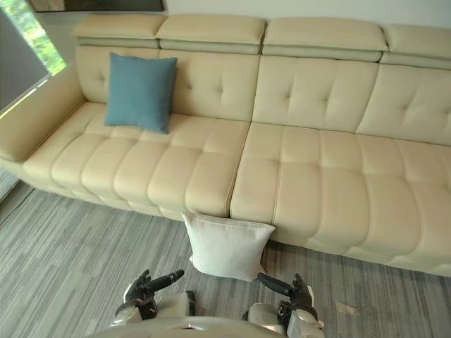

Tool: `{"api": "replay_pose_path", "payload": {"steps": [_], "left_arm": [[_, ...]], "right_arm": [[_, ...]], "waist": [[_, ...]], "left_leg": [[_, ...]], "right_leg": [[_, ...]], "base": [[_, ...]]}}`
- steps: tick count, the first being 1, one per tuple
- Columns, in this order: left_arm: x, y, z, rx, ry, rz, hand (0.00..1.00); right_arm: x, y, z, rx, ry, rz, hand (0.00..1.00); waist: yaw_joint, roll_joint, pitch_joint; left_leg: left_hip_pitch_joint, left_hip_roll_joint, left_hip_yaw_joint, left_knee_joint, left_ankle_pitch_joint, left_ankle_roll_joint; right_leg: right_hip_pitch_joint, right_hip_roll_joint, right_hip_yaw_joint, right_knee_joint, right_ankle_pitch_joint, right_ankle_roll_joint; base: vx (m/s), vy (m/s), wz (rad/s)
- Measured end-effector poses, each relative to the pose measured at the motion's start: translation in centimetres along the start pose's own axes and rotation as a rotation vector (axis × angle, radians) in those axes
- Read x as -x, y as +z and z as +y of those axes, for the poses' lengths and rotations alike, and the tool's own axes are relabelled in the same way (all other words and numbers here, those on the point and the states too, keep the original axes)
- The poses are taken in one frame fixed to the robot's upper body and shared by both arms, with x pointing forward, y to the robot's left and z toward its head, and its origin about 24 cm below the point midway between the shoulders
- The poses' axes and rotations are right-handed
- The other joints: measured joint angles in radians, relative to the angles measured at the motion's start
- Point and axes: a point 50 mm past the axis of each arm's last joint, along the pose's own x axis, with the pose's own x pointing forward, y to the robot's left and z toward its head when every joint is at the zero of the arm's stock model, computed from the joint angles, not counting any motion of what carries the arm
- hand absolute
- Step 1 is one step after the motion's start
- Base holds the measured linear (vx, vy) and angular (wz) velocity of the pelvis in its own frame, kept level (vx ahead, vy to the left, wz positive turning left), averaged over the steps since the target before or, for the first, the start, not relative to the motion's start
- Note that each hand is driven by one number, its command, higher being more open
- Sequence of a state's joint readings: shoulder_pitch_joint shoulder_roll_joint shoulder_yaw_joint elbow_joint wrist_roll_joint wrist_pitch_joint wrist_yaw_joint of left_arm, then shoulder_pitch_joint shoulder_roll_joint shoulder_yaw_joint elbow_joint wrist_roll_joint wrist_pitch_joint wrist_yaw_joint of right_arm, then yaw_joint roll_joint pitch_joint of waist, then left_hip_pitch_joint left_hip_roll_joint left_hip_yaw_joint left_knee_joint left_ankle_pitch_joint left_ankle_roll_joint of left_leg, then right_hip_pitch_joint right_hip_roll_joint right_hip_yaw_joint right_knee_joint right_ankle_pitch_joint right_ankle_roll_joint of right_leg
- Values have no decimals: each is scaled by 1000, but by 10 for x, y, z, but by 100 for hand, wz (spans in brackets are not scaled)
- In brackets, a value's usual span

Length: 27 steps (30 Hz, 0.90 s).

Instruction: Pick up cushions and gather them together orderly.

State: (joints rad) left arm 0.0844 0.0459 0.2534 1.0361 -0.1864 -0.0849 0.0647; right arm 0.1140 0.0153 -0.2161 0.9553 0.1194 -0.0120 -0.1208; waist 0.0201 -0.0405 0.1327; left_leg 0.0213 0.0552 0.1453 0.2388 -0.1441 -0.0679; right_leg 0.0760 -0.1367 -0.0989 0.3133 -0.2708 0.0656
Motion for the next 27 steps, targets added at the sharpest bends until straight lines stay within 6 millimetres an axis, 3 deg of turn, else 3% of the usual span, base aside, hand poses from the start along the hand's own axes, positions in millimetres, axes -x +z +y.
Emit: {"api": "replay_pose_path", "payload": {"steps": [6,8,9,10,12,14,17,20,21,22,23,24,27], "left_arm": [[-2,9,-16,-23,-30,-26,100],[-7,39,-32,-1,-49,-111,100],[-7,43,-34,3,-51,-122,100],[-9,62,-44,12,-68,-174,100],[-8,99,-60,38,-100,-277,100],[-7,115,-68,49,-119,-316,100],[-1,154,-82,89,-154,-426,100],[14,215,-92,133,-175,-594,100],[17,221,-94,139,-179,-613,100],[31,254,-102,173,-205,-713,100],[40,273,-108,183,-221,-767,100],[44,279,-110,186,-226,-785,100],[74,323,-129,199,-286,-914,100]], "right_arm": [[-4,16,-9,15,-57,-44,100],[-9,44,-2,6,-55,-119,100],[-9,48,0,2,-53,-128,100],[-11,66,8,-22,-37,-174,100],[-9,105,26,-41,1,-284,100],[-8,124,31,-47,7,-338,100],[-2,164,37,-65,6,-444,100],[11,218,51,-168,27,-560,100],[13,223,52,-173,31,-573,100],[25,255,61,-197,52,-651,100],[34,275,66,-205,65,-704,100],[38,281,68,-210,74,-721,100],[73,330,89,-274,162,-865,100]], "waist": [[4,46,33],[4,48,84],[4,50,93],[6,49,134],[8,23,199],[9,16,221],[9,8,249],[8,10,291],[8,10,294],[7,15,307],[7,17,316],[7,18,320],[3,19,353]], "left_leg": [[-45,24,0,19,1,-1],[-194,35,-20,119,-3,-1],[-209,37,-22,131,-5,0],[-278,48,-27,189,-18,-1],[-440,67,-39,316,-48,-2],[-500,79,-43,360,-56,1],[-638,92,-46,429,-57,4],[-777,97,-50,484,-50,11],[-792,97,-50,489,-48,12],[-874,97,-56,520,-42,16],[-922,96,-56,537,-40,19],[-935,96,-57,541,-39,19],[-1027,96,-57,565,-31,21]], "right_leg": [[-67,18,-9,63,-3,-2],[-211,15,-19,181,-24,-6],[-226,16,-22,193,-26,-7],[-293,17,-30,248,-39,-16],[-441,22,-30,354,-76,-38],[-499,25,-30,395,-83,-42],[-640,28,-25,463,-84,-45],[-783,26,-20,524,-80,-50],[-798,26,-19,530,-80,-51],[-883,22,-17,564,-79,-52],[-935,17,-15,586,-79,-52],[-948,16,-14,591,-79,-52],[-1045,12,-10,627,-78,-52]], "base": [[-28,-60,-3],[-195,-131,23],[-223,-115,20],[-207,-77,6],[-322,-82,-1],[-197,-38,-4],[-170,14,-6],[-93,30,-1],[-108,36,5],[-90,34,7],[-52,19,7],[-51,18,4],[-60,9,5]]}}
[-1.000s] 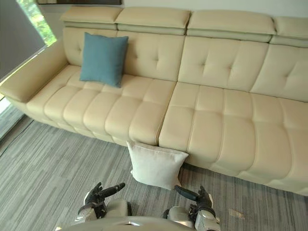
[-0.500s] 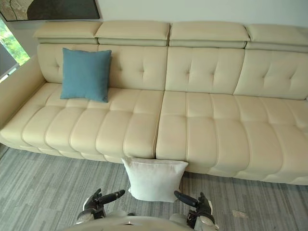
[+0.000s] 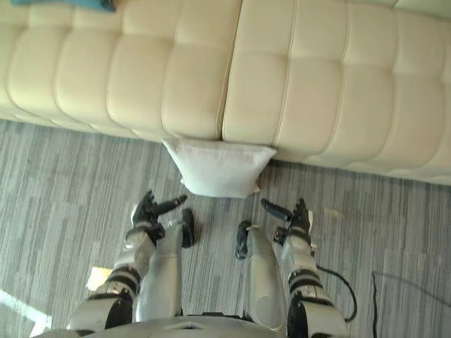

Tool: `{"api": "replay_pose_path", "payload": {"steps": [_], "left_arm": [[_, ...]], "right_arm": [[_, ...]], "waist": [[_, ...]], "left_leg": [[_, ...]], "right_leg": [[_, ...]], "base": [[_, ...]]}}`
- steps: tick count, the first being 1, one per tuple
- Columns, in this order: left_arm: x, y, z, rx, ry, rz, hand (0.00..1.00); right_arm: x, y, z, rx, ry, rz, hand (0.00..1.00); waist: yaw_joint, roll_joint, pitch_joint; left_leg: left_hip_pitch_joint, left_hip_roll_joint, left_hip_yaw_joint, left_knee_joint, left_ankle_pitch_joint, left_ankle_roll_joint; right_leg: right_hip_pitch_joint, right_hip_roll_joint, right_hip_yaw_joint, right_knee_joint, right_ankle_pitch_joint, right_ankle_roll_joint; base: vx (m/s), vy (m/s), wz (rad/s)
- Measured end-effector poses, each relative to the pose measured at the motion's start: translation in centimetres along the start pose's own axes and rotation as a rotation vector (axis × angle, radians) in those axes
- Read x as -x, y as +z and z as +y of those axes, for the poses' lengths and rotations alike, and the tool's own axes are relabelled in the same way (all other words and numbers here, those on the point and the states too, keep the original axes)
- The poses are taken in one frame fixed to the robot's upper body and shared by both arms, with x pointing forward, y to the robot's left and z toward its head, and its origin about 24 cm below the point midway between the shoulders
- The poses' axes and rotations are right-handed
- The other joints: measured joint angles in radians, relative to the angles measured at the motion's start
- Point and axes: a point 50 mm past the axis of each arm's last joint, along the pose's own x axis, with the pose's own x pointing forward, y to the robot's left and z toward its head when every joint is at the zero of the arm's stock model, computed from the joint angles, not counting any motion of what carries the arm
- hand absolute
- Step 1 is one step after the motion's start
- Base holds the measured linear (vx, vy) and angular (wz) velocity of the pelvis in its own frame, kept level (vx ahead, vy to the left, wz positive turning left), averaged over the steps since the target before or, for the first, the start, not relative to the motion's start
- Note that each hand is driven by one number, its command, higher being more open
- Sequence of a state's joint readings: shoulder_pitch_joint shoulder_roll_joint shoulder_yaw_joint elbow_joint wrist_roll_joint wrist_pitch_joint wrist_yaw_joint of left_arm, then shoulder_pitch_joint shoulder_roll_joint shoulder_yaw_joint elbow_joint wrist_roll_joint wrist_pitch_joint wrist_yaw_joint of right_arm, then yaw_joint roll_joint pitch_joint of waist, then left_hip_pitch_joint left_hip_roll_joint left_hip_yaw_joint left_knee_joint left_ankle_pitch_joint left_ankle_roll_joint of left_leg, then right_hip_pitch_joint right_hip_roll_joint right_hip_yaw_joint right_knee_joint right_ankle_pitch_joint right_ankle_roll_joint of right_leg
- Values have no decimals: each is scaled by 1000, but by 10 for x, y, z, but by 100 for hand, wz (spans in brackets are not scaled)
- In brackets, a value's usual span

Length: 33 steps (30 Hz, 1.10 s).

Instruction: Pick up cushions and gather them together orderly.

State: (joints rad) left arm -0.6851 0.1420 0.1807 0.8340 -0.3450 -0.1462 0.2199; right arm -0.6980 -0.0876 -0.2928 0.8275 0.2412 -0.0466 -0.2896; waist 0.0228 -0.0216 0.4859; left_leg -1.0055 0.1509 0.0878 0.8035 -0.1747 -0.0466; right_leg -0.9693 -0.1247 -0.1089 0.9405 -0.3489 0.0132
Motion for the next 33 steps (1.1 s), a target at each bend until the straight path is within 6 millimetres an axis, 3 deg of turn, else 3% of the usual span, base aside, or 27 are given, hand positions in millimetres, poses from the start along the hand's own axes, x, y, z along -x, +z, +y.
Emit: {"api": "replay_pose_path", "payload": {"steps": [2,5,6,8,14,16,21,25,30,33], "left_arm": [[-8,31,-30,15,-60,-83,100],[-11,54,-57,16,-113,-144,100],[-11,57,-61,13,-121,-152,0],[-11,73,-76,18,-130,-194,0],[-11,91,-89,49,-90,-235,0],[-11,92,-88,52,-77,-238,0],[-11,91,-87,56,-53,-239,0],[-5,82,-84,37,-58,-243,0],[11,64,-79,12,-102,-259,0],[29,45,-77,11,-143,-254,0]], "right_arm": [[-4,41,28,-78,56,-115,100],[-5,74,50,-118,92,-196,100],[-5,78,53,-122,98,-208,0],[-2,93,66,-168,112,-247,0],[2,99,76,-241,84,-261,0],[0,100,72,-232,70,-261,0],[5,98,85,-170,126,-272,0],[12,79,86,-149,148,-254,0],[21,45,65,-126,126,-215,0],[33,18,41,-106,98,-187,0]], "waist": [[-1,0,10],[-6,0,14],[-7,0,15],[-11,0,18],[-31,-2,20],[-31,-2,20],[-36,-3,19],[-40,-5,18],[-51,-11,15],[-53,-27,4]], "left_leg": [[-75,-1,-2,11,8,-2],[-135,-3,-10,16,14,-5],[-142,-3,-11,17,14,-6],[-180,-3,-19,22,16,-9],[-231,-6,-27,20,34,-8],[-237,-7,-27,18,41,-8],[-233,-6,-30,3,63,-9],[-197,-4,-30,-12,71,-14],[-38,-6,-14,-114,98,-15],[96,-11,-3,-177,102,-15]], "right_leg": [[-80,-3,0,22,0,0],[-140,-7,-7,37,1,0],[-149,-9,-9,42,1,0],[-185,-13,-22,56,1,0],[-231,-17,-33,59,2,0],[-238,-18,-33,57,8,-7],[-236,-17,-40,51,23,-18],[-202,-13,-42,37,32,-24],[-53,-8,-49,-56,62,-22],[77,-6,-48,-118,69,-19]], "base": [[-49,-4,8],[-21,5,9],[-4,8,12],[4,12,11],[-16,11,7],[-50,10,1],[-47,-2,1],[-38,-11,-3],[6,-3,-7],[53,12,-7]]}}
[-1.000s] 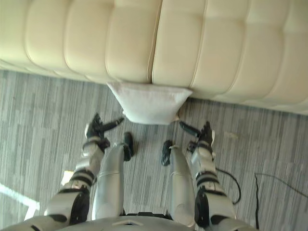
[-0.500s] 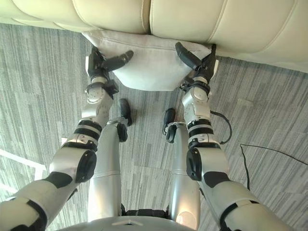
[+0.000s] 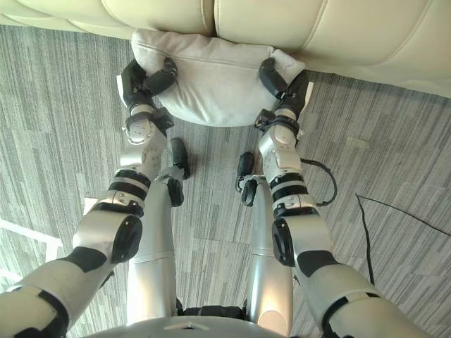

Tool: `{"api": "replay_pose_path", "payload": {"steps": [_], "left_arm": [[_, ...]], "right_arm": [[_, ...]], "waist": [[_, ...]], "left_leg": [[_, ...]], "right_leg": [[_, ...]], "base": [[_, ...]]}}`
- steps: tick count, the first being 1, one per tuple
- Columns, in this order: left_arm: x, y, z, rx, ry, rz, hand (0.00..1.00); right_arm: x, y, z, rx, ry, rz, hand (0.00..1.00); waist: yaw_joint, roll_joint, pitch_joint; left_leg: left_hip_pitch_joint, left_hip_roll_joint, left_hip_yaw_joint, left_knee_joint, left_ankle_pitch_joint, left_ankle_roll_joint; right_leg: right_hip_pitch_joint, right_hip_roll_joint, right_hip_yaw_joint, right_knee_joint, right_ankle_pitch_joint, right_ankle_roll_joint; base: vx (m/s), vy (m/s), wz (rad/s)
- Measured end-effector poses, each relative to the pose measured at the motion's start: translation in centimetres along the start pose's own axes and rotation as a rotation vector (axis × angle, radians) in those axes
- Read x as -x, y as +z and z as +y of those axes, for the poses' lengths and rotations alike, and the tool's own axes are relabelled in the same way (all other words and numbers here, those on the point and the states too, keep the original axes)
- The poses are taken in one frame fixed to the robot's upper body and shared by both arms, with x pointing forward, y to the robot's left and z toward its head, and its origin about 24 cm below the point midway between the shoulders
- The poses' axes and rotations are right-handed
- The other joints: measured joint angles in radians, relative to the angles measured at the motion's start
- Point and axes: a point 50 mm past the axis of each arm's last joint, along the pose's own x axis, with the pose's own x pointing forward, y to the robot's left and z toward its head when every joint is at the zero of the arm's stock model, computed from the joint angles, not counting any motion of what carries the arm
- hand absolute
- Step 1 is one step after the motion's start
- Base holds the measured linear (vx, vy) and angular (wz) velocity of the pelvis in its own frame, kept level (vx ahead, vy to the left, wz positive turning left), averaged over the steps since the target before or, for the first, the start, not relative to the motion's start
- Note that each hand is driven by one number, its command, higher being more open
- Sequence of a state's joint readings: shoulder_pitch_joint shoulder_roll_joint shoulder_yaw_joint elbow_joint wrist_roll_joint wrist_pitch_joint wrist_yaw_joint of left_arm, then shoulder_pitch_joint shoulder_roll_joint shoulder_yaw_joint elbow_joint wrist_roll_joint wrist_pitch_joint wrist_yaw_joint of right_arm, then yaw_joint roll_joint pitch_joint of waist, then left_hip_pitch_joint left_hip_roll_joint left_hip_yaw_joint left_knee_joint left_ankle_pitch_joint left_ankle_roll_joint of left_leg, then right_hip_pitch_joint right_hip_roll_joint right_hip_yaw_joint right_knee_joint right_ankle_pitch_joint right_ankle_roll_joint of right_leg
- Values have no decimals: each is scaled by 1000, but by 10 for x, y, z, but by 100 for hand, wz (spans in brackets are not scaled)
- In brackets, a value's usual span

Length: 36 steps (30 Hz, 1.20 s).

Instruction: Pick up cushions and gather them together orderly.

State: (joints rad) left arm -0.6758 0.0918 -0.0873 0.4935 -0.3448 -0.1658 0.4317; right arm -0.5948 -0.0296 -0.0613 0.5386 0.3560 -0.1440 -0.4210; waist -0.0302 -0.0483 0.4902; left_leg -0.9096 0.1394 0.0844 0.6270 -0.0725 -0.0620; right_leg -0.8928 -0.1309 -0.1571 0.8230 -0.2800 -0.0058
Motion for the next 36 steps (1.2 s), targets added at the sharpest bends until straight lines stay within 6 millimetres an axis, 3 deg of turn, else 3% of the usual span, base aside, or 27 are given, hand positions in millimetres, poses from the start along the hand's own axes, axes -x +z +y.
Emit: {"api": "replay_pose_path", "payload": {"steps": [5,9,14,18,21,23,25,26,28,29,30,31,32,33,34,35,36], "left_arm": [[35,-16,3,18,-45,17,0],[77,-35,18,74,-35,74,0],[118,-52,44,83,13,160,0],[142,-59,56,80,36,205,0],[149,-64,63,59,44,235,0],[155,-68,67,36,41,267,0],[155,-70,68,26,38,281,0],[157,-71,72,6,37,288,0],[157,-72,75,-6,41,293,0],[157,-75,76,-11,43,302,0],[159,-78,77,-19,43,319,0],[162,-84,76,-28,32,347,0],[162,-85,75,-27,31,351,0],[170,-94,72,-23,19,403,0],[171,-97,69,-18,14,415,0],[172,-98,67,-9,12,426,0],[175,-100,65,6,14,440,0]], "right_arm": [[33,-12,-30,4,-17,-11,0],[72,-18,-55,63,-3,-26,0],[109,-26,-70,121,31,3,0],[120,-30,-74,190,44,9,0],[120,-38,-76,239,48,30,0],[122,-49,-82,298,45,69,0],[120,-54,-87,339,52,92,0],[120,-59,-88,355,69,118,0],[120,-60,-87,368,90,126,0],[119,-60,-89,380,91,130,0],[120,-62,-92,391,91,142,0],[121,-63,-96,405,84,155,0],[121,-63,-97,406,83,156,0],[120,-62,-106,447,76,166,0],[120,-62,-110,460,70,170,0],[121,-62,-113,471,65,180,0],[125,-62,-117,477,57,191,0]], "waist": [[2,-13,-11],[11,-20,-90],[28,-17,-198],[26,-8,-250],[22,-6,-251],[16,-8,-253],[7,-6,-254],[5,-3,-256],[4,17,-261],[1,30,-265],[-7,38,-275],[-26,50,-285],[-27,55,-286],[-27,103,-319],[-31,103,-319],[-31,103,-319],[-28,103,-319]], "left_leg": [[177,-12,5,-69,-1,-1],[323,-21,9,-130,-13,1],[449,-4,24,-136,-67,0],[521,-6,47,-117,-137,9],[586,-9,77,-92,-187,16],[652,-18,85,-83,-220,24],[701,-28,79,-130,-227,37],[742,-31,73,-181,-226,40],[777,-24,65,-241,-226,40],[800,-17,64,-274,-226,38],[828,-16,63,-298,-220,14],[851,-13,34,-297,-235,-27],[852,-10,32,-295,-238,-31],[840,35,-25,-250,-233,-57],[810,44,-49,-145,-203,-84],[775,51,-58,-33,-164,-87],[698,74,-62,179,-93,-88]], "right_leg": [[184,-2,-9,-79,3,6],[345,-3,-27,-162,2,16],[496,20,-25,-248,-2,32],[570,21,5,-258,-16,57],[544,-13,16,-93,5,97],[547,-44,5,13,36,78],[516,-66,-11,88,86,17],[517,-51,-9,54,33,6],[481,-18,-9,-89,15,8],[454,3,-9,-188,35,27],[465,28,-6,-342,92,40],[496,44,-3,-412,222,-10],[497,46,-6,-409,219,-11],[514,78,-43,-393,183,-33],[552,79,-64,-396,157,-44],[588,81,-72,-405,148,-54],[657,87,-79,-434,140,-62]], "base": [[74,14,0],[103,38,3],[109,57,-14],[142,92,-25],[144,78,-26],[185,44,-9],[180,5,-2],[160,-5,-10],[220,-37,-20],[378,-119,-7],[383,-138,31],[469,-178,37],[511,-180,31],[583,-231,21],[541,-228,27],[504,-220,37],[412,-159,19]]}}
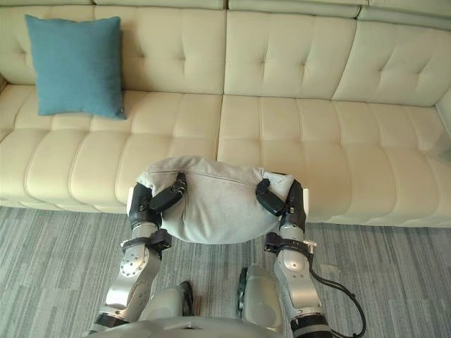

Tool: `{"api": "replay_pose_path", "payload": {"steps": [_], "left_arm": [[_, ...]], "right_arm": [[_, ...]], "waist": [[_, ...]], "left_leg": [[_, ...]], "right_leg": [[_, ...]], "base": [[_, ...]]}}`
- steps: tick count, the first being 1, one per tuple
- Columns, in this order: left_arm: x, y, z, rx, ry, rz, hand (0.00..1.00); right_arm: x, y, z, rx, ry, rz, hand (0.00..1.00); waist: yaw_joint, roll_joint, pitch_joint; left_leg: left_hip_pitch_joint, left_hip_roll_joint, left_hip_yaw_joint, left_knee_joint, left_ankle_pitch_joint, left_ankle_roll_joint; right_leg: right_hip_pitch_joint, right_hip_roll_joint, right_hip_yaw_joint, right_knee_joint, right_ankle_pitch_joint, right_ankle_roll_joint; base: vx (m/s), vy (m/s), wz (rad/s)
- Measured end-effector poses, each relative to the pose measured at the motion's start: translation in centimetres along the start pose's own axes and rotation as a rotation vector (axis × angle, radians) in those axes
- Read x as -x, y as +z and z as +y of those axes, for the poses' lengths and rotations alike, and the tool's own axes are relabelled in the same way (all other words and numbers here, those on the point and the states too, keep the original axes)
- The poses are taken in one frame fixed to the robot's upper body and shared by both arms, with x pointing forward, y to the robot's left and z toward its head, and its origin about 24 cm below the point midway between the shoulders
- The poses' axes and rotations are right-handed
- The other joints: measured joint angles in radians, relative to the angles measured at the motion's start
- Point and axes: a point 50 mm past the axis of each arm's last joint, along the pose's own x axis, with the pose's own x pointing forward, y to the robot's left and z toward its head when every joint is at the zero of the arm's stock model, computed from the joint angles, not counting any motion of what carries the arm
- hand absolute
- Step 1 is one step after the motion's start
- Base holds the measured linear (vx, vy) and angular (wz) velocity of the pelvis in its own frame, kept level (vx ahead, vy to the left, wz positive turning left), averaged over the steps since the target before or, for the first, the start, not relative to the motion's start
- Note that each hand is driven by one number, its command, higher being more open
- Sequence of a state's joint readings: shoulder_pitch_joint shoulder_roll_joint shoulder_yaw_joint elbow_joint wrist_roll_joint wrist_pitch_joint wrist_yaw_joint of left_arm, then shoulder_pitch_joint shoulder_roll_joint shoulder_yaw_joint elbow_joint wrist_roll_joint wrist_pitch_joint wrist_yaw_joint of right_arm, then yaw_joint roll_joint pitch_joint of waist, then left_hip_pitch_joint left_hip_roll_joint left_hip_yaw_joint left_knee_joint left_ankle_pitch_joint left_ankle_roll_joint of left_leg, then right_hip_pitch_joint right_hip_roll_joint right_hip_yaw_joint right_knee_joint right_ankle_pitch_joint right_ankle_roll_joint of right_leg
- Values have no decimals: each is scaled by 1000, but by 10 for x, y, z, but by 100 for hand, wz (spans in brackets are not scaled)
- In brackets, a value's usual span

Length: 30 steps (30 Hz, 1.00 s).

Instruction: Pick up cushions and gather them together orderly.

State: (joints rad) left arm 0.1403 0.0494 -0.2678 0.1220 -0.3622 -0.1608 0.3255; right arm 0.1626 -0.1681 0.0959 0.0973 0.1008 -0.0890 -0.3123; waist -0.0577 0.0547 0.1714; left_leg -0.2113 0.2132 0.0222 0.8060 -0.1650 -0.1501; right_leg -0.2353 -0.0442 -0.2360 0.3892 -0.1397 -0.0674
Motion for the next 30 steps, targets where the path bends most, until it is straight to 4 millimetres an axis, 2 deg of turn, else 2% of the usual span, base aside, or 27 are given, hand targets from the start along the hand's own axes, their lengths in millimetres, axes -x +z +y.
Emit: {"api": "replay_pose_path", "payload": {"steps": [1,2,3,4,5,7,9,10,11,12,13,15,18,23,30], "left_arm": [[2,-2,0,6,-2,7,0],[3,-2,0,7,-2,8,0],[3,-2,0,8,-2,6,0],[2,1,0,12,-4,-5,0],[2,4,-2,19,-10,-18,0],[2,7,-4,25,-26,-29,0],[3,6,-7,25,-45,-27,0],[3,5,-9,24,-55,-22,0],[4,4,-11,23,-62,-18,0],[3,4,-5,-12,-67,-12,0],[2,4,-3,-29,-69,-8,0],[6,0,4,-51,-57,13,0],[6,0,7,-62,-55,15,0],[2,5,3,-71,-74,-4,0],[-19,32,-17,-75,-124,-112,0]], "right_arm": [[4,0,-1,-8,-5,-1,0],[11,6,-3,-24,-9,-27,0],[13,9,-3,-28,-9,-38,0],[14,18,-3,-41,-8,-74,0],[14,26,-3,-50,-9,-108,0],[11,33,-6,-60,-26,-141,0],[10,33,-9,-60,-41,-142,0],[9,33,-12,-55,-50,-141,0],[9,32,-14,-50,-57,-139,0],[7,21,-11,-59,-78,-94,0],[7,15,-8,-75,-88,-62,0],[9,6,-3,-89,-83,-23,0],[5,6,0,-75,-71,-24,0],[-4,8,0,-51,-65,-31,0],[-26,39,-1,-22,-93,-152,0]], "waist": [[9,0,0],[27,-1,-2],[30,-1,-3],[36,0,-5],[46,3,-8],[58,3,-9],[57,-1,-11],[57,7,-20],[56,23,-31],[44,-19,-61],[42,-48,-67],[41,-67,-76],[50,-66,-78],[51,-66,-80],[47,-63,-82]], "left_leg": [[-44,19,21,135,-3,4],[-99,44,67,246,-17,29],[-113,48,77,255,-23,38],[-152,55,101,240,-38,62],[-181,61,115,188,-48,78],[-200,53,109,43,-49,80],[-187,16,93,-146,-34,86],[-152,-16,67,-337,105,102],[-143,-20,49,-387,191,97],[-112,-49,47,-417,119,83],[-97,-73,55,-440,127,93],[-47,-108,69,-484,129,99],[-6,-124,82,-531,136,106],[69,-117,115,-684,215,91],[102,-108,146,-838,311,85]], "right_leg": [[49,8,-4,-26,0,0],[106,13,-4,-60,0,0],[119,13,-4,-71,0,0],[149,13,-3,-97,0,0],[164,14,2,-112,0,0],[195,14,14,-126,0,0],[226,6,21,-122,-7,11],[243,7,29,-106,-34,56],[252,18,37,-102,-51,83],[263,-8,53,-101,-103,106],[263,-33,55,-99,-110,110],[294,-62,71,-118,-105,111],[326,-73,100,-155,-92,122],[318,-55,149,-180,-64,113],[250,-40,193,-171,-63,114]], "base": [[356,-131,3],[250,-94,-10],[282,-94,-13],[262,-43,-14],[254,-13,-23],[280,90,-20],[266,177,-7],[283,250,-10],[283,241,3],[270,214,13],[232,142,18],[173,108,7],[81,34,-4],[3,-50,-24],[-58,-47,-22]]}}
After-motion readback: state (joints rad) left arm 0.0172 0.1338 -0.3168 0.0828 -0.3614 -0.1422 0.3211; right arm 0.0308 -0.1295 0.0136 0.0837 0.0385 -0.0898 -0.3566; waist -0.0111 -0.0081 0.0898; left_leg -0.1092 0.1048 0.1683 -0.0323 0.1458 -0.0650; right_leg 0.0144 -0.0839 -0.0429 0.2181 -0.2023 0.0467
